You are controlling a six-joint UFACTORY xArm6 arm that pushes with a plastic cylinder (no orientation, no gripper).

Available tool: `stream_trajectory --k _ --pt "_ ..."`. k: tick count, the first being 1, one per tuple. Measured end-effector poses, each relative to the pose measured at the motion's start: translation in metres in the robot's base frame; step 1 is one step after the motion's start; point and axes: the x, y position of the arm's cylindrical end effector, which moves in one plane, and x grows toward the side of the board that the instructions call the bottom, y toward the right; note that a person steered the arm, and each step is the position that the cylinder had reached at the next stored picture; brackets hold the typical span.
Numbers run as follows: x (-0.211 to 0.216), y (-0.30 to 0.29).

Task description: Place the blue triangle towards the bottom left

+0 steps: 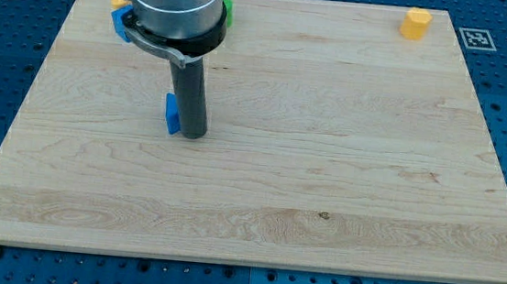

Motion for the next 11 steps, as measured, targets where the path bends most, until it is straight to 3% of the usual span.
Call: stream_trajectory --k 1,2,4,6,8,9,10,11 --pt "-0.046 0.026" --pt "-0.067 0.013" --pt "0.020 -0.060" --pt "0.001 -0.052" --pt "0.053 -0.089" --pt "0.049 -0.089" --pt "0.022 -0.090" --pt "-0.021 -0.132"
